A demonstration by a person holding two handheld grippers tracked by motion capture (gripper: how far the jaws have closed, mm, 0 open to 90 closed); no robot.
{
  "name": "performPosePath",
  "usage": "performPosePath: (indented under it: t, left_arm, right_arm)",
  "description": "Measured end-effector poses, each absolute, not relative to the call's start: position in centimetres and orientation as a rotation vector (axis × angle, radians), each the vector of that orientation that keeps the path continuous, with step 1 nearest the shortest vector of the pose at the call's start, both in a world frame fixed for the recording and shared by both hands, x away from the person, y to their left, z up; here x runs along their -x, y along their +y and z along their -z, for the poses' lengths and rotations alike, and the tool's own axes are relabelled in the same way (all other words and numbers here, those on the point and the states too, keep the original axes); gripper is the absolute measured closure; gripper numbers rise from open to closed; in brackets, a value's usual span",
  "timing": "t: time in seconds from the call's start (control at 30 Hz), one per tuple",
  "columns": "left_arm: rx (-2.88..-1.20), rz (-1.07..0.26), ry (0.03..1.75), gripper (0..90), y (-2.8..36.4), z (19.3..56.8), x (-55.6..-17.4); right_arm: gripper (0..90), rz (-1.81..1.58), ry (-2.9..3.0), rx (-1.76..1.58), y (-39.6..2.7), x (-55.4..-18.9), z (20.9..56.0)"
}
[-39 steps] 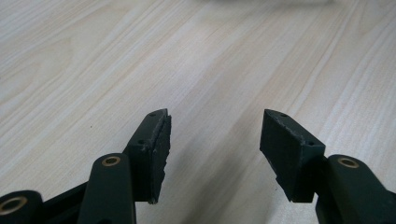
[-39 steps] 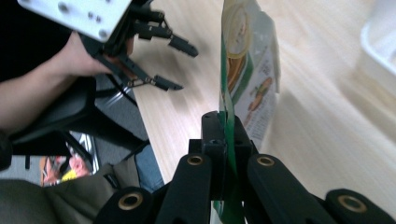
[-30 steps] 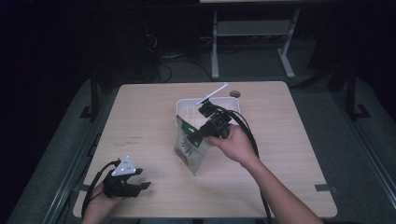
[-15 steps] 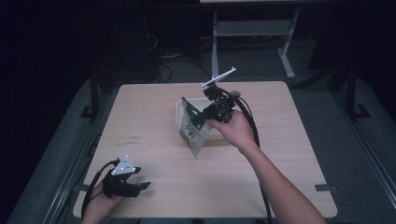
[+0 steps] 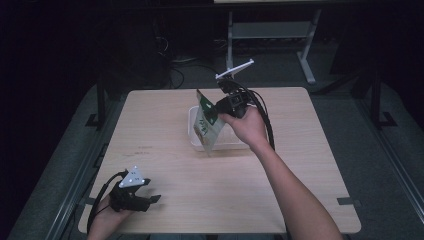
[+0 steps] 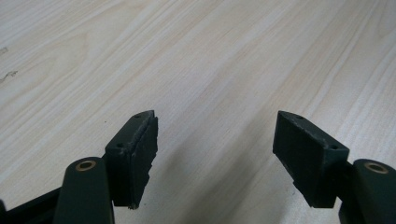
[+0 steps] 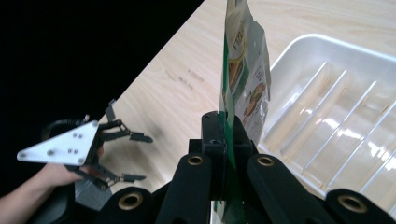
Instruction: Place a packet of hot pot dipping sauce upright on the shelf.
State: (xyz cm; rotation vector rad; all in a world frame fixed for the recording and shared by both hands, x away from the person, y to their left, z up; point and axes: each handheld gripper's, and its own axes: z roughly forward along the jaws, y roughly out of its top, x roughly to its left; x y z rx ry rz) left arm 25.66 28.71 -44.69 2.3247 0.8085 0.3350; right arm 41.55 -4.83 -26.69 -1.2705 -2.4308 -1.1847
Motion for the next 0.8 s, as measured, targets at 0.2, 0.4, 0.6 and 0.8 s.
performPosePath:
  t: [0.2,0.4,0.6,0.8]
  left_arm:
    - [-2.322,-0.334,0.808,29.0,28.7,44.7,-25.6]
    - [-2.319,-0.329,0.812,29.0,28.8,44.7,-25.6]
    - [-2.314,-0.330,0.816,29.1,28.9,44.7,-25.6]
    - [-2.315,-0.332,0.812,29.1,28.9,44.6,-25.6]
  right_arm:
    - [89.8,1.209,-2.404,1.326,-4.5,-42.6,26.4]
    - [89.8,1.239,-2.376,1.410,-4.2,-44.1,26.4]
    - [89.8,1.261,-2.344,1.465,-3.9,-45.0,26.9]
    - [89.8,1.285,-2.323,1.526,-3.8,-45.7,27.2]
